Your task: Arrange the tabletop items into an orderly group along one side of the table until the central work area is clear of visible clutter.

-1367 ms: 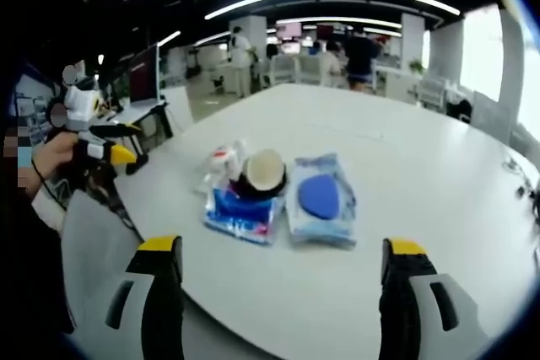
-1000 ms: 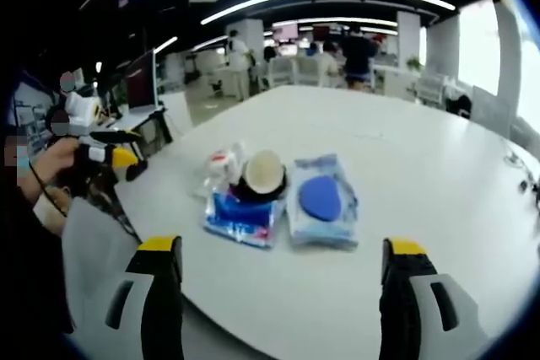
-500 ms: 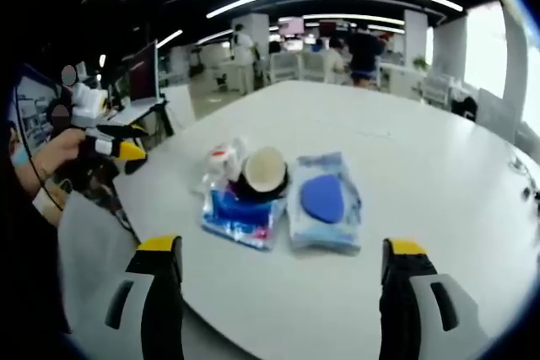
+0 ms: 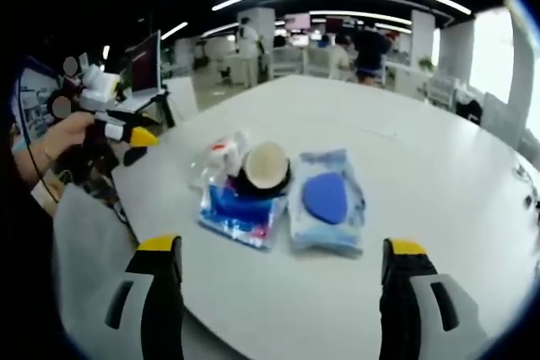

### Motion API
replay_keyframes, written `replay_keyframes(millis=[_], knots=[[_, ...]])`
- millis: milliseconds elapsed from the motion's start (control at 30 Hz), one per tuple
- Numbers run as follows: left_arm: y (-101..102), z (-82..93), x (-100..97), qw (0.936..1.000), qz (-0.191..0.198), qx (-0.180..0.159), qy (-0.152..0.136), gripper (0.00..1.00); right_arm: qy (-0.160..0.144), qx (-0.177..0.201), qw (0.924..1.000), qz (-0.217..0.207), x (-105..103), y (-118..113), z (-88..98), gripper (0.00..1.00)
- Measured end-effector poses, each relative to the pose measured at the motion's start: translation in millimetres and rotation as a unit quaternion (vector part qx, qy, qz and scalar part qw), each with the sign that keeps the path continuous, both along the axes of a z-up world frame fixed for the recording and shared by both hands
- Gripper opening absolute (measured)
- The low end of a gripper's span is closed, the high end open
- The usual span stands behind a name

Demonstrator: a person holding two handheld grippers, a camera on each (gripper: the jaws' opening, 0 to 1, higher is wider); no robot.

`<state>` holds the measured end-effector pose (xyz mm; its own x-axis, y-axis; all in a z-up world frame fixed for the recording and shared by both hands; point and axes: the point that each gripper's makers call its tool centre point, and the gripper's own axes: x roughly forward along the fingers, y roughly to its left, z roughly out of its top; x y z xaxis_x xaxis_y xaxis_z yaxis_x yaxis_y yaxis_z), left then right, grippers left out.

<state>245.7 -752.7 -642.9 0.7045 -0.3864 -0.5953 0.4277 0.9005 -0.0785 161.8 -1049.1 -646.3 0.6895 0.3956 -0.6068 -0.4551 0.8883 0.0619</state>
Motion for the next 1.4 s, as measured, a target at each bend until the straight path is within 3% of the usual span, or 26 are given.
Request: replay_keyframes(millis=[333, 467, 533, 933, 1200, 1400], knots=[[-7, -8.1, 15.9, 0.9999, -0.007, 0.009, 0.011, 0.81, 0.008, -0.009, 0.9999, -0.002, 4, -3, -7.9, 0.96], [-6, -10.2, 25.3, 0.9999, 0.009, 0.009, 0.003, 0.82, 0.009, -0.012, 0.9999, -0.004, 8, -5, -10.5, 0.96], [-7, -16.0, 28.9, 0.9997, 0.015, 0.006, 0.016, 0.81, 0.009, -0.010, 0.9999, -0.004, 9, -5, -10.9, 0.96], [-11, -28.6, 45.4, 0.9991, 0.029, 0.009, 0.030, 0.79, -0.001, -0.004, 1.0000, -0.004, 18, -6, -11.2, 0.96], [-28, -34.9, 55.9, 0.9987, 0.015, 0.002, 0.048, 0.78, -0.005, -0.020, 0.9997, -0.013, 23, -12, -14.5, 0.93], [-39, -36.1, 65.9, 0.9988, 0.009, 0.000, 0.049, 0.78, -0.006, 0.000, 0.9995, -0.032, 27, -21, -12.6, 0.93]])
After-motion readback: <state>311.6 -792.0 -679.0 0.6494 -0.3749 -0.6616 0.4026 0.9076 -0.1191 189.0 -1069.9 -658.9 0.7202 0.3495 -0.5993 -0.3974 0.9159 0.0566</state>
